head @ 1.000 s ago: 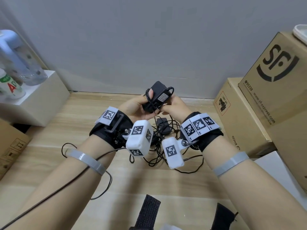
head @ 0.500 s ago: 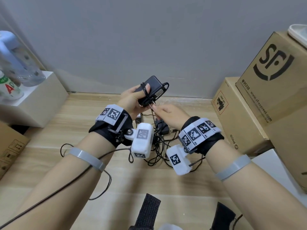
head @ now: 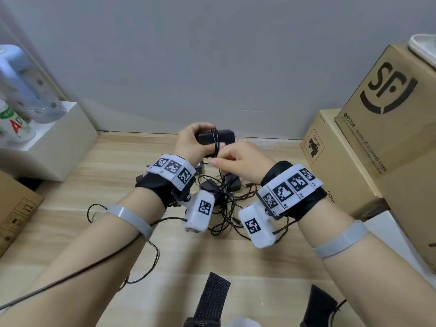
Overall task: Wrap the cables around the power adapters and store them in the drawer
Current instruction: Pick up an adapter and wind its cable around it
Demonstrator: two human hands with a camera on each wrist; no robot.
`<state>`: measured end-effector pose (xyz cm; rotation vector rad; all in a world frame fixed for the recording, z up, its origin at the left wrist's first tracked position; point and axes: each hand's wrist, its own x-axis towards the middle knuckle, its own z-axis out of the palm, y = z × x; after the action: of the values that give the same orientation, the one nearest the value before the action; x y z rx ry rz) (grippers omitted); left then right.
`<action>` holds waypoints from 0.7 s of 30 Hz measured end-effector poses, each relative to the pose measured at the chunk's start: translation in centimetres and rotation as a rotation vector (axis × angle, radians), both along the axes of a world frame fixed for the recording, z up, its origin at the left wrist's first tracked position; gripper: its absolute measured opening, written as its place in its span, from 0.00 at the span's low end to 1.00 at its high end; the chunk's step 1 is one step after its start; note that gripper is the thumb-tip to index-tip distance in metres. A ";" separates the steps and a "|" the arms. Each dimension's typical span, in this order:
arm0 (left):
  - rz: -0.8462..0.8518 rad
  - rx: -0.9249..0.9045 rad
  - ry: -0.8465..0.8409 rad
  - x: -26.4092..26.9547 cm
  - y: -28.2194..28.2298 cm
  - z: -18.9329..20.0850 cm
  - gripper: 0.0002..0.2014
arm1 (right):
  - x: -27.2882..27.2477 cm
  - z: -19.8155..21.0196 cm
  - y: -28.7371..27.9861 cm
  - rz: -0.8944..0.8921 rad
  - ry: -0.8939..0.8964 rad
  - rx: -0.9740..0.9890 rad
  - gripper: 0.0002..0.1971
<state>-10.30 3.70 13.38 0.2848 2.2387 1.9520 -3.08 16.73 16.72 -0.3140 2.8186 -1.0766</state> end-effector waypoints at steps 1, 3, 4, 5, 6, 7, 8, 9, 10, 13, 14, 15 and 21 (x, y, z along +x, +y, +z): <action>-0.031 -0.056 0.020 -0.1 -0.2 -0.3 0.23 | -0.2 0.3 0.4 -0.050 0.041 -0.025 0.15; -0.092 -0.112 0.002 0.0 -0.6 -0.8 0.25 | -0.7 0.9 1.3 -0.148 0.120 -0.057 0.10; -0.133 -0.134 -0.012 0.1 -0.7 -0.6 0.25 | -1.0 1.0 1.8 -0.182 0.151 -0.063 0.07; -0.187 -0.156 -0.025 0.1 -0.8 -0.5 0.24 | -1.3 1.0 2.2 -0.214 0.178 -0.066 0.06; -0.249 -0.177 -0.045 0.2 -0.9 -0.2 0.23 | -1.5 1.0 2.5 -0.247 0.202 -0.074 0.05; -0.306 -0.194 -0.068 0.2 -1.0 0.0 0.23 | -1.8 0.9 2.8 -0.287 0.221 -0.086 0.05; -0.349 -0.197 -0.087 0.3 -1.1 0.3 0.23 | -2.0 0.8 3.2 -0.331 0.237 -0.113 0.06; -0.373 -0.179 -0.101 0.3 -1.2 0.4 0.24 | -2.1 0.7 3.5 -0.373 0.244 -0.160 0.06; -0.383 -0.143 -0.110 0.2 -1.4 0.4 0.25 | -2.2 0.7 4.0 -0.409 0.240 -0.218 0.05; -0.420 0.131 -0.204 0.4 -1.7 0.8 0.31 | -2.1 -0.1 5.0 -0.506 0.158 -0.340 0.03; -0.431 0.247 -0.253 0.4 -1.6 1.1 0.35 | -2.0 -0.6 5.2 -0.525 0.107 -0.358 0.04; -0.433 0.340 -0.282 0.4 -1.5 1.3 0.39 | -1.9 -1.1 5.1 -0.529 0.047 -0.375 0.05; -0.162 0.506 -0.256 0.5 0.2 2.2 0.19 | -0.6 -2.7 2.5 -0.306 -0.136 -0.266 0.13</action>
<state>-9.80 3.90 15.60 0.2471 1.4988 2.2840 -3.73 19.24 13.99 0.1726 2.6581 -1.4762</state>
